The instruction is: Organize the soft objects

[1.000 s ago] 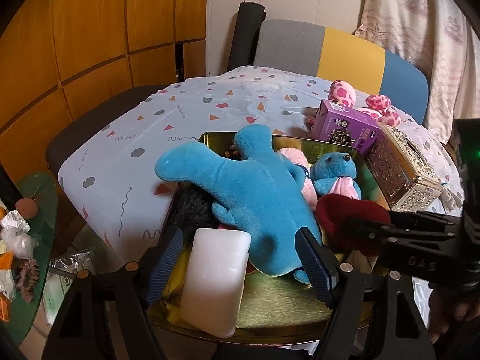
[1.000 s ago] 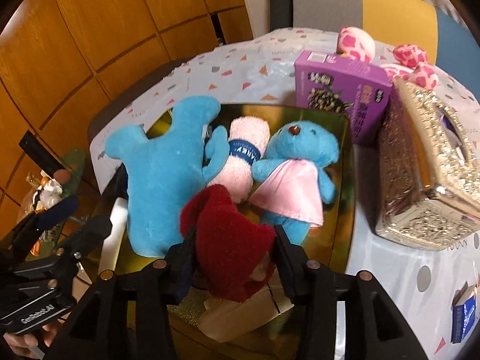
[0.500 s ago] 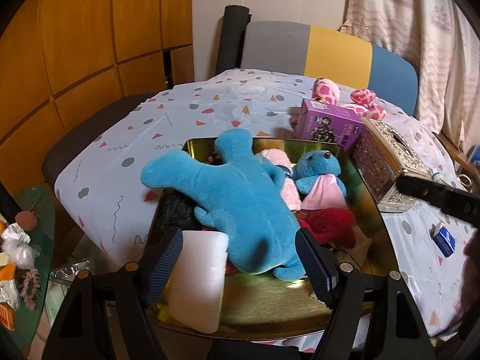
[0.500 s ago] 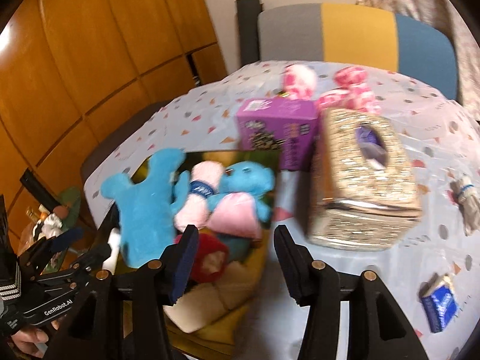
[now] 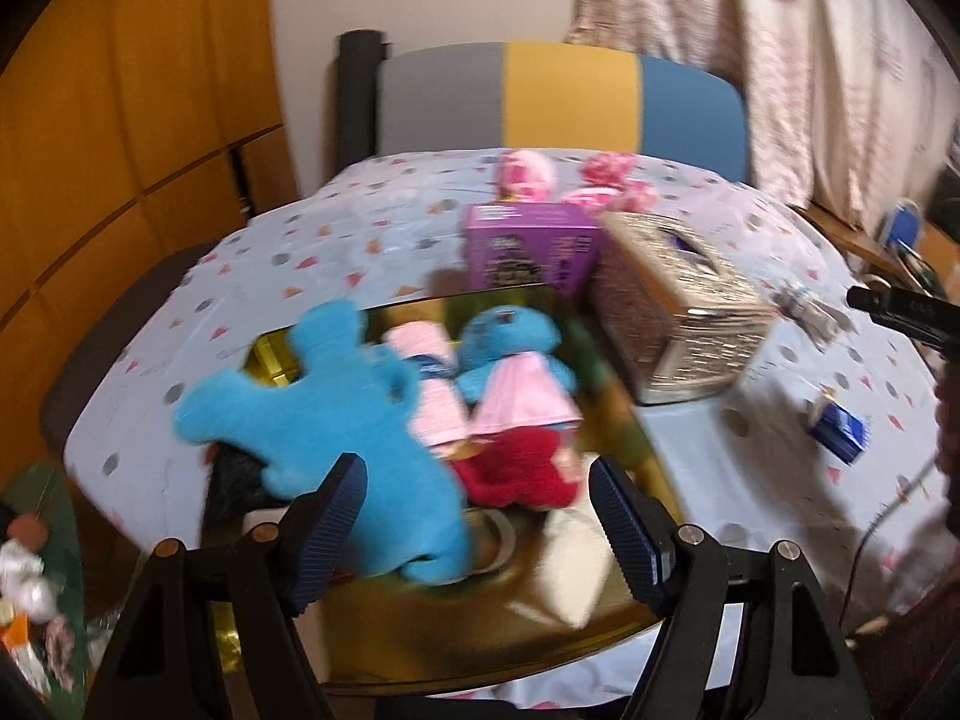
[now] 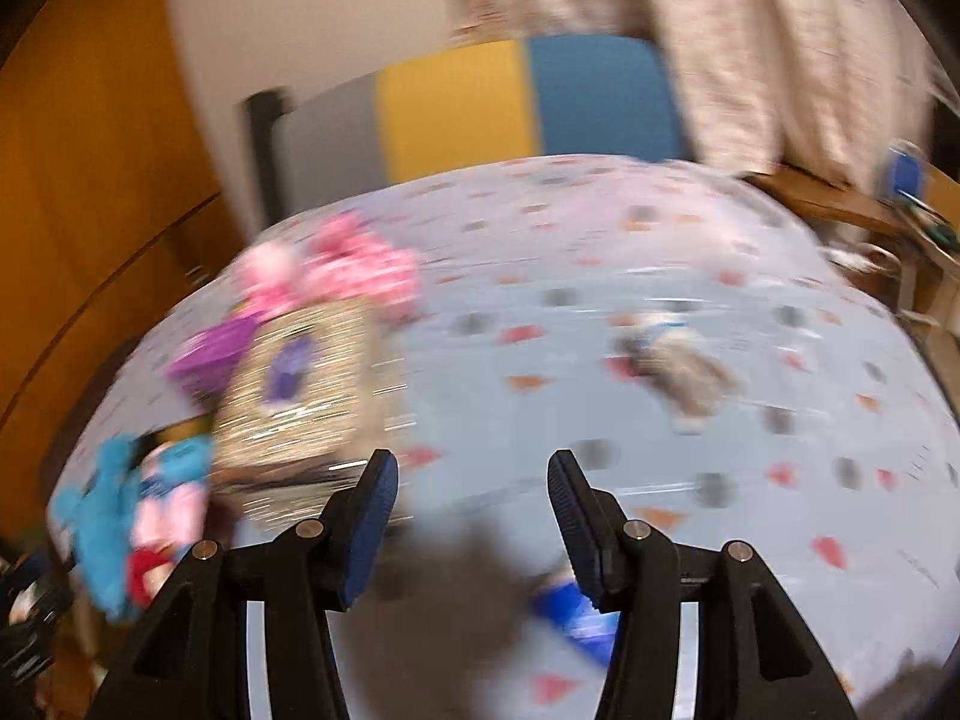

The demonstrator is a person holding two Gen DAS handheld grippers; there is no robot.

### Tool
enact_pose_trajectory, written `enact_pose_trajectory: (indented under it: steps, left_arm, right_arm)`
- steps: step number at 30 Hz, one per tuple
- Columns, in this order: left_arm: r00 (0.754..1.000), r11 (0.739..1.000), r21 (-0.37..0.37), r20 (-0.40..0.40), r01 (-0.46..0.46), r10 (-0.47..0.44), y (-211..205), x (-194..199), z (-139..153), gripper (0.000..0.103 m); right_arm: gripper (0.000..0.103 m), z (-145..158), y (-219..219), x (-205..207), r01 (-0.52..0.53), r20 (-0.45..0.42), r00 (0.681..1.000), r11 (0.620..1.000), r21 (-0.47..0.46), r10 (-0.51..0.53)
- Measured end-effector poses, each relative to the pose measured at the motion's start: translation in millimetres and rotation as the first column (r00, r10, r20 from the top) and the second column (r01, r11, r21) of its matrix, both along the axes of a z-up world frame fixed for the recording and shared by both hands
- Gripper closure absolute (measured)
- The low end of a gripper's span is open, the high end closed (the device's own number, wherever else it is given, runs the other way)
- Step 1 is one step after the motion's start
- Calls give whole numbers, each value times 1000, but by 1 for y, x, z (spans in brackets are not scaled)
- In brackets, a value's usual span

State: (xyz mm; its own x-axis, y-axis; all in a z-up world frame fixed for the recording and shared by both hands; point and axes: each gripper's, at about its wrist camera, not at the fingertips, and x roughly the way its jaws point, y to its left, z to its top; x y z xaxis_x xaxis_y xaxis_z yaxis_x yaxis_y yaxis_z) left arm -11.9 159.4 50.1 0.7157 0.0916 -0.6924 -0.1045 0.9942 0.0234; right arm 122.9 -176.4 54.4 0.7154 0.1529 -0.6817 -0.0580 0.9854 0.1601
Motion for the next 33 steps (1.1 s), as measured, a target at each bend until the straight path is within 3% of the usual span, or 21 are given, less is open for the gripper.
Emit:
enact_pose_trajectory:
  steps: [4, 6, 8, 10, 13, 16, 18, 20, 24, 29, 33]
  left_arm:
    - [993, 993, 16, -12, 119, -119, -38, 12, 3, 26]
    - [982, 982, 34, -12, 188, -188, -61, 17, 4, 26]
    - [966, 964, 50, -23, 259, -259, -87, 25, 3, 26]
    - [947, 946, 50, -38, 319, -318, -109, 34, 1, 26]
    - [910, 908, 60, -60, 414, -411, -148, 50, -6, 25]
    - [855, 856, 44, -103, 515, -509, -188, 68, -19, 23]
    - [811, 822, -11, -159, 569, -563, -217, 83, -32, 18]
    - [786, 801, -41, -169, 597, -595, -238, 90, -41, 8]
    - [745, 764, -70, -181, 641, -642, -276, 108, -57, 1]
    - [683, 707, -76, -202, 703, -702, -314, 128, -77, 0]
    - [668, 699, -57, -246, 713, -702, -334, 142, -96, 0]
  right_arm:
    - [50, -10, -68, 2, 220, 20, 975, 975, 14, -220]
    - [50, -17, -99, -1, 337, 15, 941, 939, 65, -339]
    - [50, -19, -126, -7, 427, -12, 902, 888, 173, -431]
    - [50, -21, -140, -12, 474, -19, 876, 853, 220, -482]
    - [50, -25, -154, -15, 493, -55, 864, 820, 290, -500]
    - [50, -28, -159, -17, 500, -79, 861, 807, 315, -503]
    - [50, -30, -162, -17, 501, -94, 861, 800, 330, -500]
    - [50, -32, -162, -18, 499, -105, 863, 797, 341, -495]
    - [50, -34, -166, -19, 494, -108, 864, 788, 368, -492]
    - [49, -35, -170, -19, 497, -117, 861, 772, 397, -494]
    - [49, -36, -172, -19, 499, -122, 860, 764, 409, -496]
